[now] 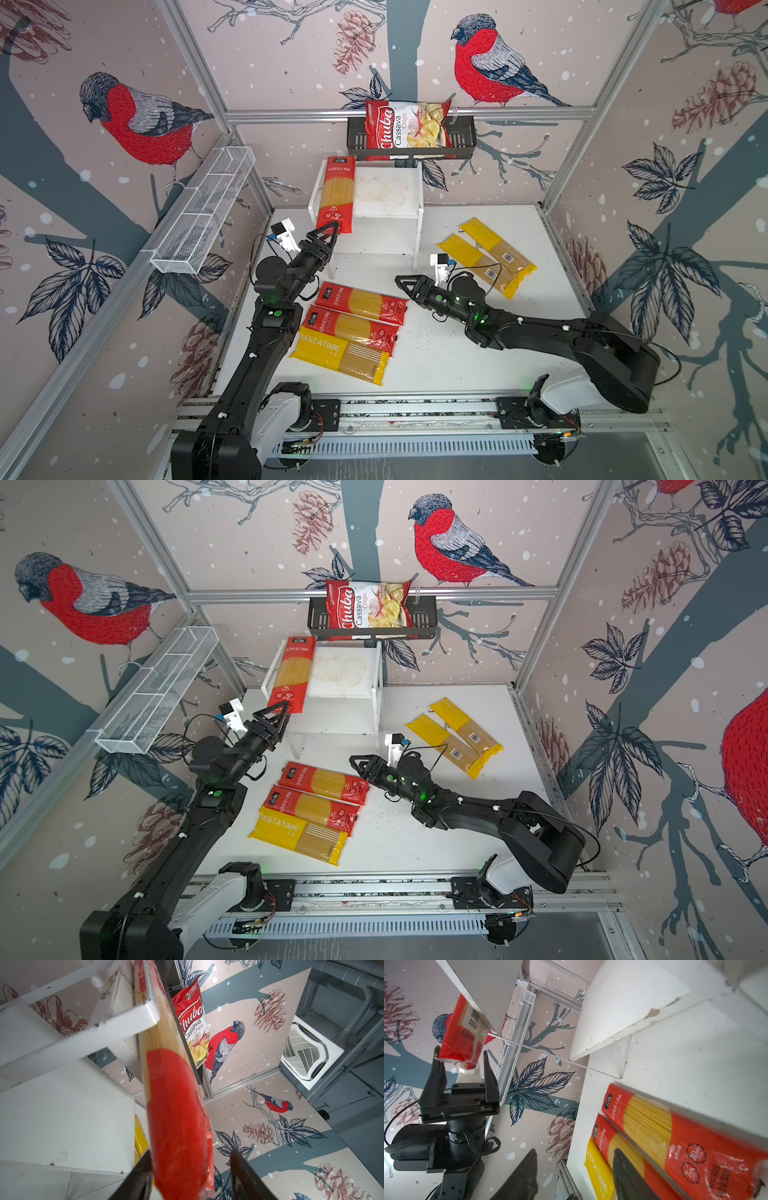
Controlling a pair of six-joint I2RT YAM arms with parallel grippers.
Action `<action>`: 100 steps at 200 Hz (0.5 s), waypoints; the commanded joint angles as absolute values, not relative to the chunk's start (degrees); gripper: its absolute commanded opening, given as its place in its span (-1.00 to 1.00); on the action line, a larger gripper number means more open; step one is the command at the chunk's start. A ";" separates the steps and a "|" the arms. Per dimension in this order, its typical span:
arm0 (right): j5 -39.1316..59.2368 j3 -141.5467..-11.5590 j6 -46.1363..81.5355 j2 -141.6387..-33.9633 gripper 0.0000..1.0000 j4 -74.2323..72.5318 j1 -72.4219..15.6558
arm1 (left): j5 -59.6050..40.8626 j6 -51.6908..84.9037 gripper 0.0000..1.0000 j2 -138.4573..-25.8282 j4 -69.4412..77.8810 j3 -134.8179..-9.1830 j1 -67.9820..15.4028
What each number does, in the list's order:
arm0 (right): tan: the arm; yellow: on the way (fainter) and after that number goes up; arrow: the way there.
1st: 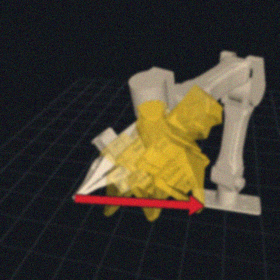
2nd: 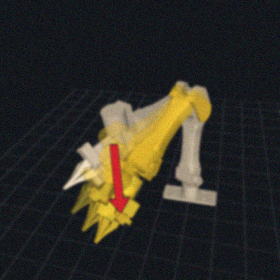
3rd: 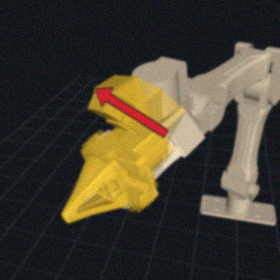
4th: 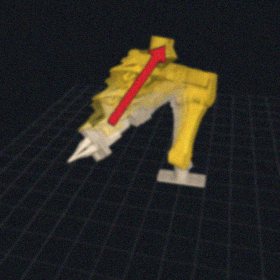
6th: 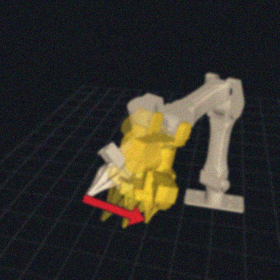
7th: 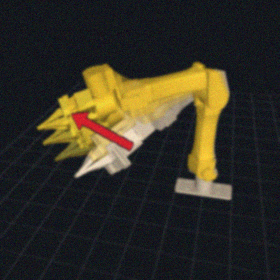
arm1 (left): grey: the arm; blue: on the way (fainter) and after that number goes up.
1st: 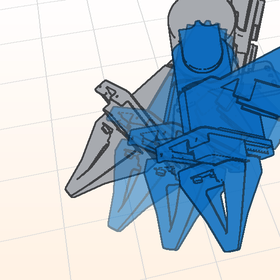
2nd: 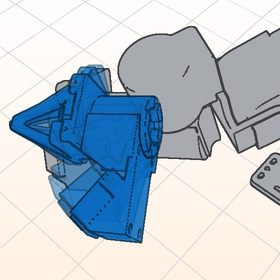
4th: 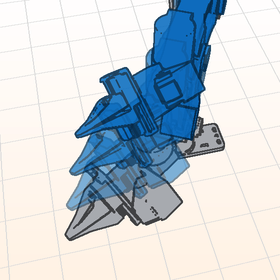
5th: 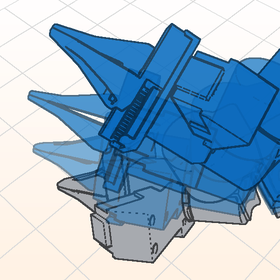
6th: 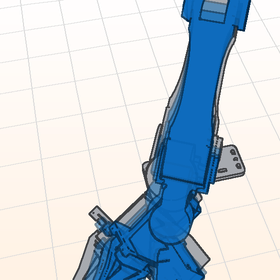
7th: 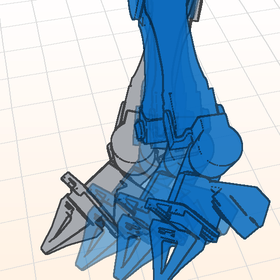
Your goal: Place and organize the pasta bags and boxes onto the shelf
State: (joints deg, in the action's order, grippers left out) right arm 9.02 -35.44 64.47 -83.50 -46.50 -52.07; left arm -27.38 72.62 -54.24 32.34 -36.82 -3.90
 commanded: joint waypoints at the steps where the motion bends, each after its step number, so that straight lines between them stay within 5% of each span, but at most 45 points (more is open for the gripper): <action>1: 8.33 -36.11 62.87 -83.47 0.17 -47.13 -52.28 | -29.06 72.25 -0.06 -54.70 36.98 -36.78 -3.87; 36: 9.42 -37.23 63.48 -85.56 0.17 -47.29 -52.20 | -28.64 71.56 -0.43 -56.45 36.81 -39.23 -3.83; 100: 9.44 -36.59 64.41 -85.22 0.16 -47.55 -52.27 | -28.21 71.33 -0.33 -58.47 38.13 -38.90 -3.69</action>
